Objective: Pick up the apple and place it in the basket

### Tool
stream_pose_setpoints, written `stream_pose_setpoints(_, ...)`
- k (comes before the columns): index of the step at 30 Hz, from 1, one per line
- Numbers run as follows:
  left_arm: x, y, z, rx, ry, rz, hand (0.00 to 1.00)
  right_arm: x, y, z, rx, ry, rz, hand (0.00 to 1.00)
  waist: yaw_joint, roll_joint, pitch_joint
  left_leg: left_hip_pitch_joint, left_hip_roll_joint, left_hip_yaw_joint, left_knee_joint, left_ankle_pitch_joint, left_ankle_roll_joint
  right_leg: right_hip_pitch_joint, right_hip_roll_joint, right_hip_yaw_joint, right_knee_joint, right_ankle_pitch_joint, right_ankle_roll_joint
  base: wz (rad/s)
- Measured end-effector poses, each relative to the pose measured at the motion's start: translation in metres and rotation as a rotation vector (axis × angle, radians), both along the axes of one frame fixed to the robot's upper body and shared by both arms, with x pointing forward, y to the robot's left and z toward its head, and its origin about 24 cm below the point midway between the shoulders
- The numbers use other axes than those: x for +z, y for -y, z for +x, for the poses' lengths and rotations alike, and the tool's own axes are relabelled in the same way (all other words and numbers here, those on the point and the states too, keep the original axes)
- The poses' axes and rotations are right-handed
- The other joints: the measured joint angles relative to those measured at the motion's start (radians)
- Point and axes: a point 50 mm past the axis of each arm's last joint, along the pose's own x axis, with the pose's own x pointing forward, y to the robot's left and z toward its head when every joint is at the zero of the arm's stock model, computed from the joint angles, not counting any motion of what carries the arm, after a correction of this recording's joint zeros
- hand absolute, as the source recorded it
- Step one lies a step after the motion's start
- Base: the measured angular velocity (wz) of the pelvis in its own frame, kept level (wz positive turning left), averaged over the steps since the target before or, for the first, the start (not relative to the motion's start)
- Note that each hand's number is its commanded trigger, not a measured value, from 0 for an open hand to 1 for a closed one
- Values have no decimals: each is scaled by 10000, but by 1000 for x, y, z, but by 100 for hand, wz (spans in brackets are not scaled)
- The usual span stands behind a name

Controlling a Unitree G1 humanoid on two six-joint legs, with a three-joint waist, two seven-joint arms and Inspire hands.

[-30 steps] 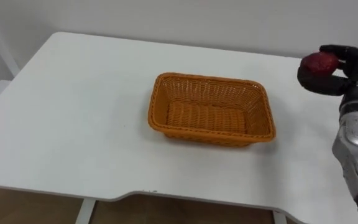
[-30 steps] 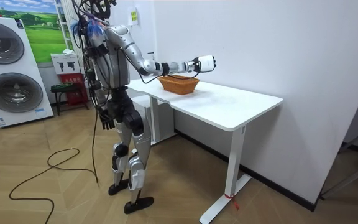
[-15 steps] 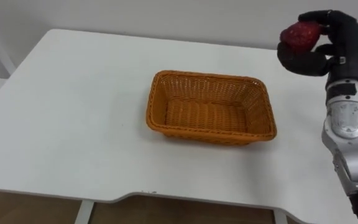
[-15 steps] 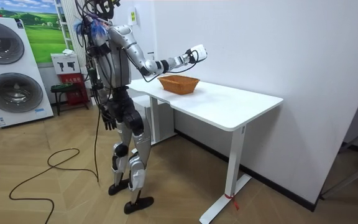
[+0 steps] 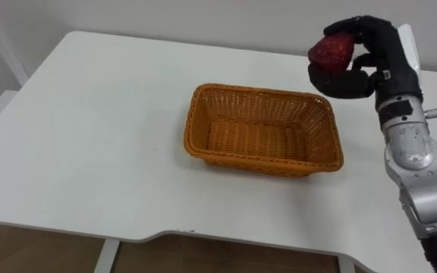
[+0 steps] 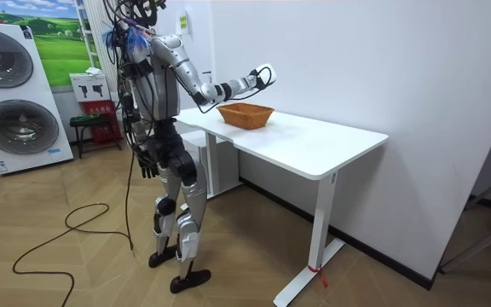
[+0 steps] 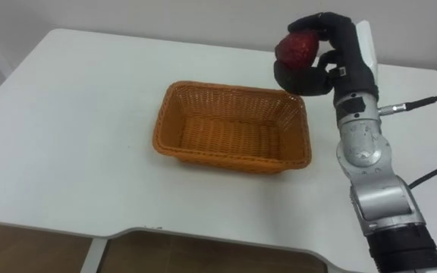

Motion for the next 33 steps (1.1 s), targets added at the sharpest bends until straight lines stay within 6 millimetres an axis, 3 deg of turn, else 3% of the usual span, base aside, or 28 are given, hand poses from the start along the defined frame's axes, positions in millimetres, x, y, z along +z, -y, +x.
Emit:
stream_pose_setpoints(1, 0, 0, 0, -3, 10, 5, 0, -1, -2, 0, 98, -34, -138, 0, 19, -1, -1, 1, 0, 4, 0, 0, 0, -1, -1, 2, -6, 0, 0, 0)
stream_pose_setpoints(13, 1, -2, 7, -55, 190, 86, 0, -7, -14, -1, 515, -247, -656, 0, 179, -48, -32, 104, 5, 3, 5, 1, 0, 49, -1, -13, -20, 0, 0, 0)
stream_pose_setpoints(18, 0, 0, 7, -282, 107, 53, 0, -23, -20, -11, 766, -704, -1400, 0, 208, -115, -57, 80, 4, 11, 60, 1, 0, 91, -6, -25, -9, 2, -3, 0)
stream_pose_setpoints(23, 0, 1, 9, -430, 118, 22, 0, -30, -32, -22, 1243, -868, -1326, 0, 183, -126, -47, 66, 8, 11, 54, 0, 0, 79, -5, -45, 14, 5, -7, 0)
stream_pose_setpoints(33, -1, 4, 11, -825, 187, -57, 0, -31, -34, -27, 1366, -782, -1431, 0, 118, -131, 19, 76, 6, 25, 9, 0, 1, 70, -5, -9, 1, 5, -9, 0)
